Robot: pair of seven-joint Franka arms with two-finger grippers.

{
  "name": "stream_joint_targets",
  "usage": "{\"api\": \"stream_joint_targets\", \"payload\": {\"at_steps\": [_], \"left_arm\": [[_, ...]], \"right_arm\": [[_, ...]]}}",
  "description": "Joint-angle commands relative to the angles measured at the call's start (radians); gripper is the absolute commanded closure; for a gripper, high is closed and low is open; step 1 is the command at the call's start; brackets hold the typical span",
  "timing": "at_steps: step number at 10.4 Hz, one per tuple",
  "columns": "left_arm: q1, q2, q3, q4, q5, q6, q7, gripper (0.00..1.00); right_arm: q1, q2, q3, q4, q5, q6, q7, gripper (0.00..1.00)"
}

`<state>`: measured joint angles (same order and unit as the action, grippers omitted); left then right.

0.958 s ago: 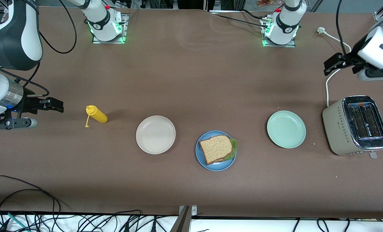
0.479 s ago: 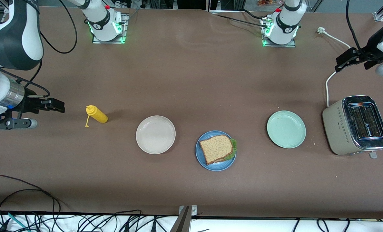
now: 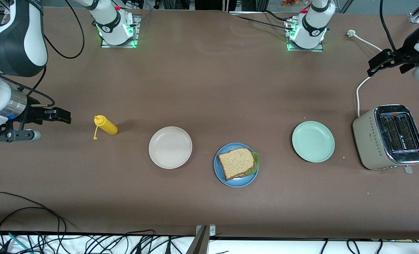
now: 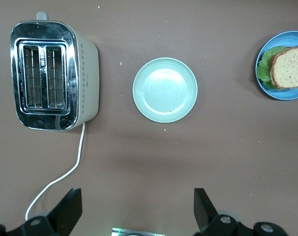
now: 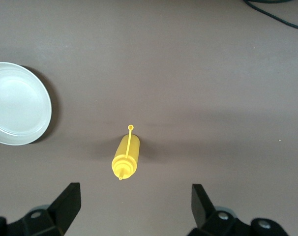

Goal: Make sandwich in blue plate with both arms

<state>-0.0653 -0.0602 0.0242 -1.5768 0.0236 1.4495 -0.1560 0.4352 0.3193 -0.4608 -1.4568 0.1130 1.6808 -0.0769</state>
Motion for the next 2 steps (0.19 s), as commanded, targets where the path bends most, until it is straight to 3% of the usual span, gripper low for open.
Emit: {"api": "stream_joint_targets", "payload": {"at_steps": [1, 2], "left_arm": [[-0.001, 0.017, 0.009, 0.046, 0.016, -0.028, 0.004, 0.0], [-0.001, 0.019, 0.01, 0.049, 0.027, -0.028, 0.0, 0.0]], "right_arm": [[0.002, -0.019, 0.004, 0.001, 0.016, 0.005, 0.016, 0.0], [0.002, -0.017, 0.004, 0.001, 0.016, 0.007, 0.014, 0.0]]}}
